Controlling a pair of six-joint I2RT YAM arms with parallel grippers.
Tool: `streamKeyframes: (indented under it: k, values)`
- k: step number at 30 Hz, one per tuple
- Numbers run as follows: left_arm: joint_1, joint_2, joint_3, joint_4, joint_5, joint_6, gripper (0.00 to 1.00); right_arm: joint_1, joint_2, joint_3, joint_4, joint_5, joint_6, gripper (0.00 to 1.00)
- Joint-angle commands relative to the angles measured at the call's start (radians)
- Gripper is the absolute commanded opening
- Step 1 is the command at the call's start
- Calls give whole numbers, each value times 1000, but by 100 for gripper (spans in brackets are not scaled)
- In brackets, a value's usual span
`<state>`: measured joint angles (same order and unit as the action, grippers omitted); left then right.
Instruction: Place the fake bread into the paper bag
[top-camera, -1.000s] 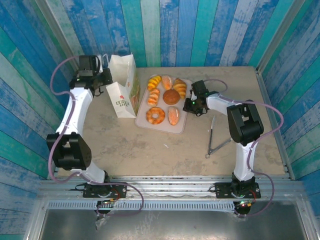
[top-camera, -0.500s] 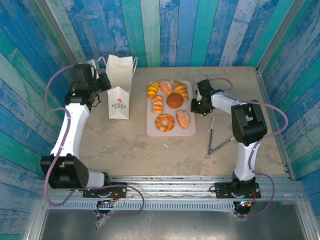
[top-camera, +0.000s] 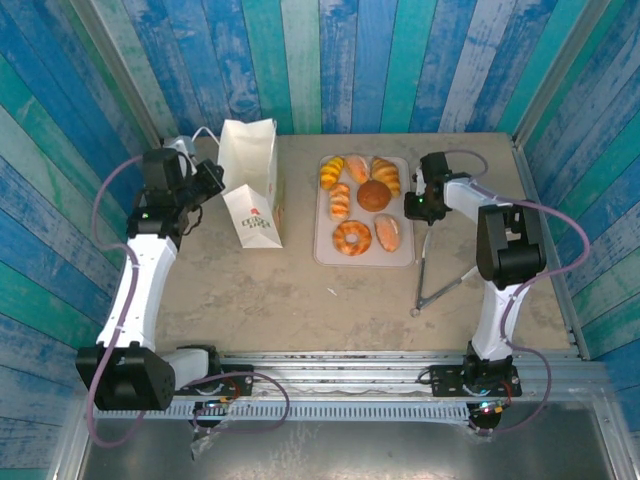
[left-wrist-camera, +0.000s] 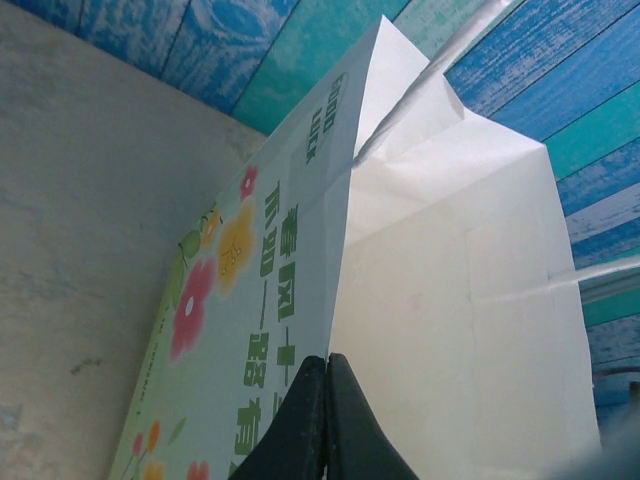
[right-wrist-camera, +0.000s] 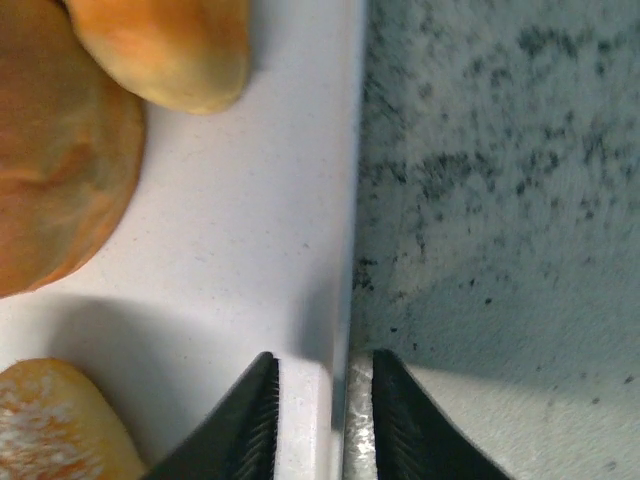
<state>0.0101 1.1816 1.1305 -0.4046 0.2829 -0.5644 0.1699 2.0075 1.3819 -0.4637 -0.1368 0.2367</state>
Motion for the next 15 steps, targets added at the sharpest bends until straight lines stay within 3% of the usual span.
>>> streamKeyframes:
  k: [1, 9, 15]
  values:
    - [-8, -70, -18, 18, 50, -67, 0, 2, -91, 40, 9, 25, -23, 43]
    - [-34, -118, -94, 54, 52, -127, 0, 2, -400, -64, 50, 123, -11, 93]
    - [-49, -128, -109, 106, 71, -168, 0, -3, -615, -197, -2, 230, 28, 100]
